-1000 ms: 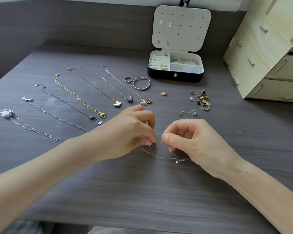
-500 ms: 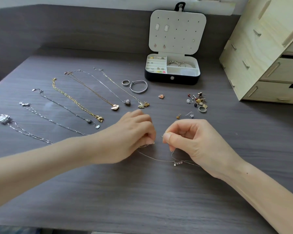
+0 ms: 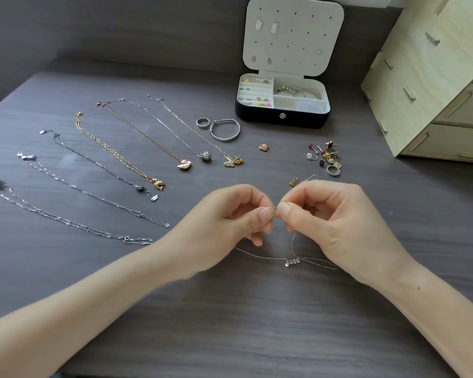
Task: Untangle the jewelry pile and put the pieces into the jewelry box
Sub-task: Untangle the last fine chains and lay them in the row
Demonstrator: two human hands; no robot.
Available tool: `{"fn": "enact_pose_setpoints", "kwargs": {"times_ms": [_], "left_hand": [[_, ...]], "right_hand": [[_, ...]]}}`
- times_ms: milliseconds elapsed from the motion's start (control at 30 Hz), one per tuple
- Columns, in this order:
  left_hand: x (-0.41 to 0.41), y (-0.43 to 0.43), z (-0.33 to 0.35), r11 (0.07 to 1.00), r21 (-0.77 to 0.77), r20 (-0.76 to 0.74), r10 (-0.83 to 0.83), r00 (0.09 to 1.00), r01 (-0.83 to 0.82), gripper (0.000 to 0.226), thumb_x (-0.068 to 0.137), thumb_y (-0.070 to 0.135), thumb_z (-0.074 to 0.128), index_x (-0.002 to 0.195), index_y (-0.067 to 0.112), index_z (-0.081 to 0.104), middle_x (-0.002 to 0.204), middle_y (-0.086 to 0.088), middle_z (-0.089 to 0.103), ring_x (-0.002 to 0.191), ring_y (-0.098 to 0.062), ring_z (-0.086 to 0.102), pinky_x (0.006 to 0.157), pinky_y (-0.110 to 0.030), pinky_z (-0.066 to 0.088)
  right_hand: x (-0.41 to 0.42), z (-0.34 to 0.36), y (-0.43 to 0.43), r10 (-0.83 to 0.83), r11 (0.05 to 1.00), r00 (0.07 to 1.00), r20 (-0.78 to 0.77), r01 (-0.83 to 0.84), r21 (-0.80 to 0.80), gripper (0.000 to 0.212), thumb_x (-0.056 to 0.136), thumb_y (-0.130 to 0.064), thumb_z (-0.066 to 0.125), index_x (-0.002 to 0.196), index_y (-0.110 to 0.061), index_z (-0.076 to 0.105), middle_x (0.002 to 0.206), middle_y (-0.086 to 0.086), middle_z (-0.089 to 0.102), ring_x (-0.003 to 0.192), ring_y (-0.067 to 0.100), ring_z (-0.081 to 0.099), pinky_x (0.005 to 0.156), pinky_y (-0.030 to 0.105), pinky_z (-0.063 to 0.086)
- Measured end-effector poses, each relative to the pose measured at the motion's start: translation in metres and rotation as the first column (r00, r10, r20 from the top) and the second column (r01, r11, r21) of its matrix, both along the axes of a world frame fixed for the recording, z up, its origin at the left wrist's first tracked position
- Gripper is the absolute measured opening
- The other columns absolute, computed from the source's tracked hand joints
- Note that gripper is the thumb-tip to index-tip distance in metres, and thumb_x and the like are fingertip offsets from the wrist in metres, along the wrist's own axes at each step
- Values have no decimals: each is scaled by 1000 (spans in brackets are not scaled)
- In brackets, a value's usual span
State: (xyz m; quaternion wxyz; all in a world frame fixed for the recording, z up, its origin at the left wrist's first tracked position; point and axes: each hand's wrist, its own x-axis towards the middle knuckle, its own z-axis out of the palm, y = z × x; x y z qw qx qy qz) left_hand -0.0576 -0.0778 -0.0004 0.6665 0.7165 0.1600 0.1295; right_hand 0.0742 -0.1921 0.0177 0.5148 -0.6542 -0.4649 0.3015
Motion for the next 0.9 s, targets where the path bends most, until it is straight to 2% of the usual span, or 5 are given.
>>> {"fn": "enact_pose_setpoints", "kwargs": {"times_ms": [200,367,500,667,900], "left_hand": [[0,-2,0,999,16,-32,33,999,-33,12,82,26,51,77,17,56,64,12,59,59,-10,50,63,-22,41],[1,-5,0,993,101,-45,73,996,-68,12,81,30,48,76,20,54,62,15,57,57,-10,50,63,-26,41],[0,-7,0,976,194,-50,110,993,-99,12,83,31,46,75,24,52,63,17,57,56,-7,50,62,-30,43],[0,-9,1,951,294,-67,125,990,-100,24,96,13,49,74,25,50,63,19,56,54,-5,49,59,-20,41],[0,-12,3,926,364,-82,137,987,-99,26,94,12,49,73,27,48,62,18,55,55,-4,51,58,-14,39]], "right_hand": [[0,-11,-1,-84,990,905,418,29,138,16,81,-17,60,67,-12,62,63,-9,55,63,5,48,65,8,34],[0,-16,1,-103,980,820,563,-14,200,20,82,-16,53,66,-7,61,62,-3,53,64,11,44,66,12,33],[1,-18,2,-117,975,784,610,-25,219,20,82,-12,53,66,-5,61,62,-1,53,64,13,44,66,15,35],[1,-19,2,-132,973,759,638,-22,228,17,81,-8,54,64,-5,59,61,-1,51,63,13,41,66,14,33],[1,-19,1,-126,978,782,610,-7,210,17,80,-11,55,64,-6,60,61,-2,52,63,12,43,66,11,34]]}}
